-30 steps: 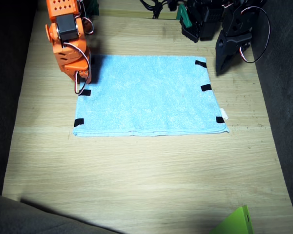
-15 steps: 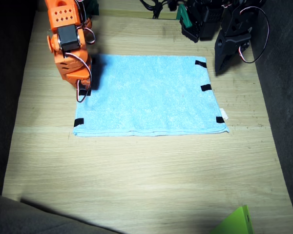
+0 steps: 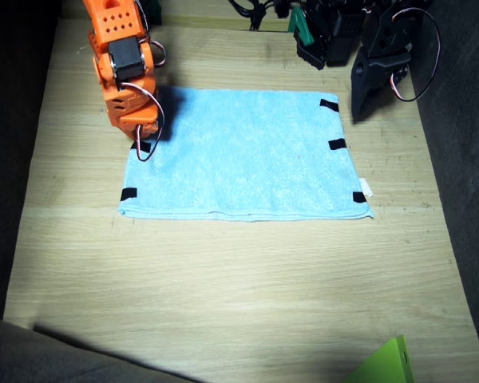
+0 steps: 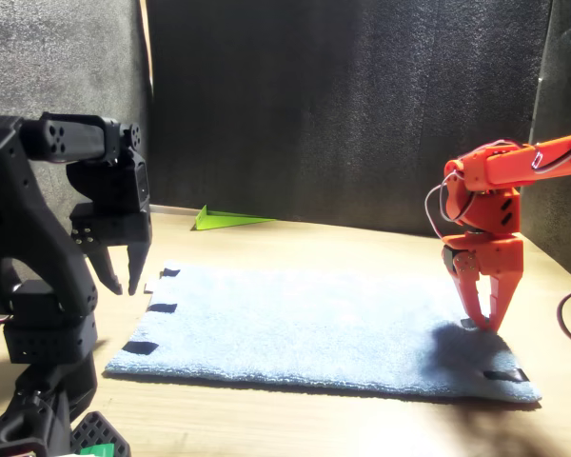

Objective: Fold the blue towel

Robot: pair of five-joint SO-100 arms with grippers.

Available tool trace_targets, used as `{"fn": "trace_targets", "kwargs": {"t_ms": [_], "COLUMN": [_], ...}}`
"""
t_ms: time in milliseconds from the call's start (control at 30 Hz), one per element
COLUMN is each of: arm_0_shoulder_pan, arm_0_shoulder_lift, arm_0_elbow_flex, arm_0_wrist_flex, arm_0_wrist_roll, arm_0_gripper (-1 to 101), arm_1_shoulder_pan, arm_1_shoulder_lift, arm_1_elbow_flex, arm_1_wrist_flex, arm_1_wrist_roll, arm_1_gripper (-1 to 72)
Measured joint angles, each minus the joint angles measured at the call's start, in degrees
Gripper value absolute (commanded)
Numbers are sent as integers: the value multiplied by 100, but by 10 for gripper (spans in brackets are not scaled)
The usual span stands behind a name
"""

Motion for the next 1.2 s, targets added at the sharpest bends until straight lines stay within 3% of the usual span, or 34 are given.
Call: {"fn": "trace_targets", "kwargs": {"t_ms": [400,1200], "arm_0_shoulder_pan": [-141,-290], "arm_0_shoulder_lift": [-9,123], "arm_0_elbow_flex": [360,879], "arm_0_wrist_flex": [-387,-1063], "arm_0_wrist_roll": [-9,44], "arm_0_gripper": [77,78], "arm_1_shoulder_pan": [501,1863], "arm_1_shoulder_lift": [-9,-650], "arm_1_elbow_flex": [-1415,-3375], "arm_1_wrist_flex": [1090,1239], "arm_1_wrist_roll": [9,-677], "arm_1_gripper": [0,-1]}}
